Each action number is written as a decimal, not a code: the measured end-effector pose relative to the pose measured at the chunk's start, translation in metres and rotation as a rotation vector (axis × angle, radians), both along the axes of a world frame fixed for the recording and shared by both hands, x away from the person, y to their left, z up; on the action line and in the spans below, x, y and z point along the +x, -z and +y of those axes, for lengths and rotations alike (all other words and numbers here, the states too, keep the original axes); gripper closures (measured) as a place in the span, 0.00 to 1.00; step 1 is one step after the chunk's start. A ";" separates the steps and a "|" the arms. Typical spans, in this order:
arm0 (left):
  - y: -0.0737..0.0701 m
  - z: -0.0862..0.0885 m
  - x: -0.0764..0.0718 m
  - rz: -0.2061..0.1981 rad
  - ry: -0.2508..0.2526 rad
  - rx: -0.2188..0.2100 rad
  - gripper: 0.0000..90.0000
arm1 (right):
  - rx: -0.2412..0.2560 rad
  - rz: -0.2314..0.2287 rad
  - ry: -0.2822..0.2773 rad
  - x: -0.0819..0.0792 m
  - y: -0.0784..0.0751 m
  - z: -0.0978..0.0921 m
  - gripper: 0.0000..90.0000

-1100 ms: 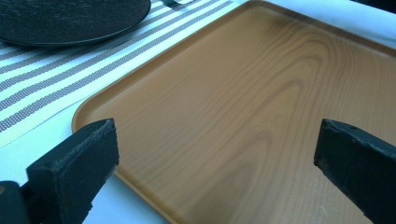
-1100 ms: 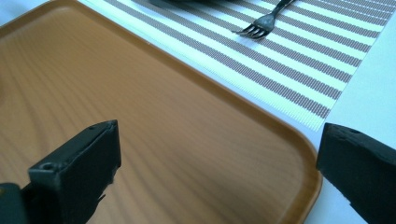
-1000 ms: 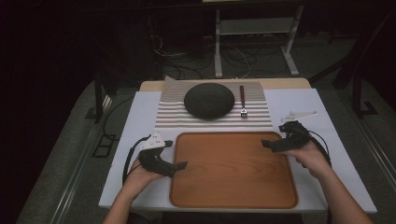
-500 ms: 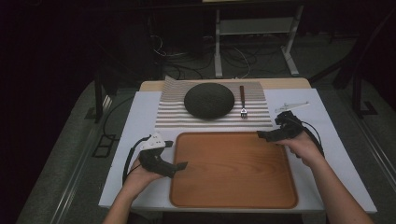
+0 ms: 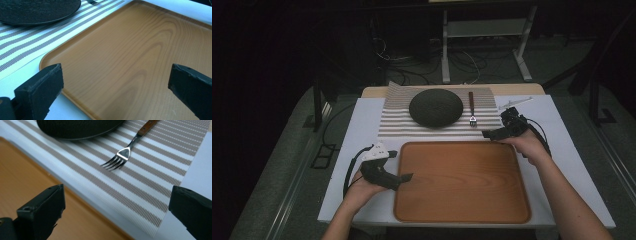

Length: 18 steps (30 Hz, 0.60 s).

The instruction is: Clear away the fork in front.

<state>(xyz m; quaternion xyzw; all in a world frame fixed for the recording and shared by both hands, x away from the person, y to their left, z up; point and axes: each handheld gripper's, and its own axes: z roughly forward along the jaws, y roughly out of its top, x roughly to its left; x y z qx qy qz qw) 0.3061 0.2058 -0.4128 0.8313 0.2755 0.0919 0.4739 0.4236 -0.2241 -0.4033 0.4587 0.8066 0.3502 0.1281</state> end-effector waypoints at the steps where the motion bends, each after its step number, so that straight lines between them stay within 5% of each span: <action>1: 0.000 0.000 0.000 0.001 0.000 -0.001 0.00 | 0.002 0.002 0.002 0.003 0.000 0.001 0.01; 18: 0.000 -0.001 0.000 -0.001 0.000 -0.005 0.00 | -0.031 0.061 0.031 0.044 -0.001 0.013 0.20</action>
